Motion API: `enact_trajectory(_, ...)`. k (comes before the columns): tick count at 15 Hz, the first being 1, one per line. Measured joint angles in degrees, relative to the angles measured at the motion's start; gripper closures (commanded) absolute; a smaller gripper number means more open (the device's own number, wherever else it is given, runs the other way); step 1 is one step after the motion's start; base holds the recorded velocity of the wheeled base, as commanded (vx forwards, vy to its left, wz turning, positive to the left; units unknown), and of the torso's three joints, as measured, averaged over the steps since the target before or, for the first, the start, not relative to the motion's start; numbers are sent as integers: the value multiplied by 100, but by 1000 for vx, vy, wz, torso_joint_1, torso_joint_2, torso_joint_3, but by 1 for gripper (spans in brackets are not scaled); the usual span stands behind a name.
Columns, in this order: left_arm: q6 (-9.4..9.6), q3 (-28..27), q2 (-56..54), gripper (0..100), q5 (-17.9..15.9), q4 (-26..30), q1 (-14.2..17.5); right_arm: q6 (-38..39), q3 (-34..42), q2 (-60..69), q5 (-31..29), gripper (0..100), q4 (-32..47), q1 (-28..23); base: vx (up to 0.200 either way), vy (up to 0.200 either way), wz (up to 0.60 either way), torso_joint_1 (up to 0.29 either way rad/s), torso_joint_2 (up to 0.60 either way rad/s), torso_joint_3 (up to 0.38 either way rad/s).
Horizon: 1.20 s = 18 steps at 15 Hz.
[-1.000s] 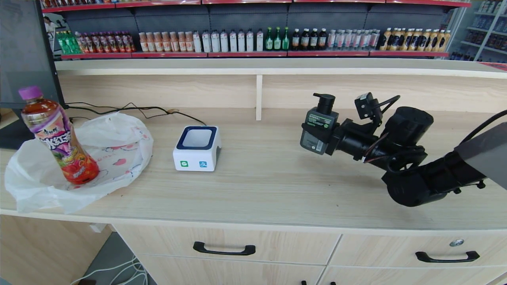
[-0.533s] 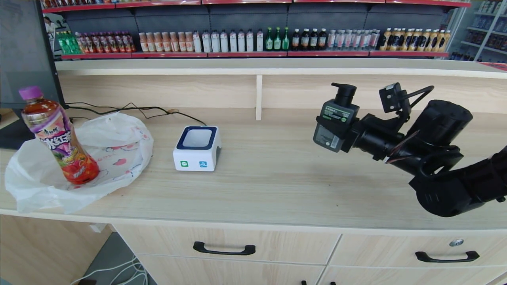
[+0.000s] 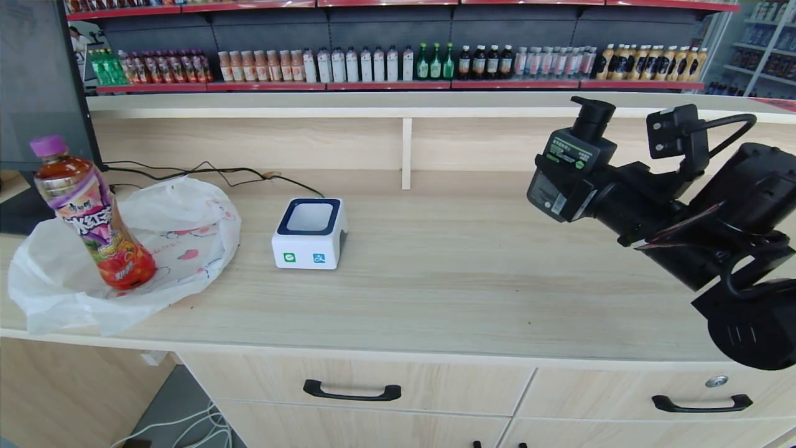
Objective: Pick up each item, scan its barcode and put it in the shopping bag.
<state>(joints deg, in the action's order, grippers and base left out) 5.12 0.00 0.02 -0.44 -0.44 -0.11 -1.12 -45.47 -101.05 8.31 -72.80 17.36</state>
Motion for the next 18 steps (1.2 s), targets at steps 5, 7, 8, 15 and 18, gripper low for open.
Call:
enact_trajectory(5, 0, 0, 0, 0, 1, 1, -5, -126, 168, 389, -1627, 100, -35, 901, 0, 0, 0, 0, 0, 0)
enact_trajectory(7, -1, 0, 0, 0, 0, 1, 1, -108, 324, 502, -1854, 100, -178, 1473, 0, 0, 0, 0, 0, 0)
enact_trajectory(8, -1, 0, 0, 0, 0, 1, 1, -108, 438, 540, -1874, 100, -327, 1668, 0, 0, 0, 0, 0, 0)
enact_trajectory(15, 2, 0, 0, 0, 0, 22, -5, 374, 1601, 636, -970, 100, -1563, 2610, 0, 0, 0, 0, 0, 0)
enact_trajectory(18, -72, 0, 0, 0, 0, 22, -5, 897, 1720, 640, -310, 100, -1582, 2748, 0, 0, 0, 0, 0, 0)
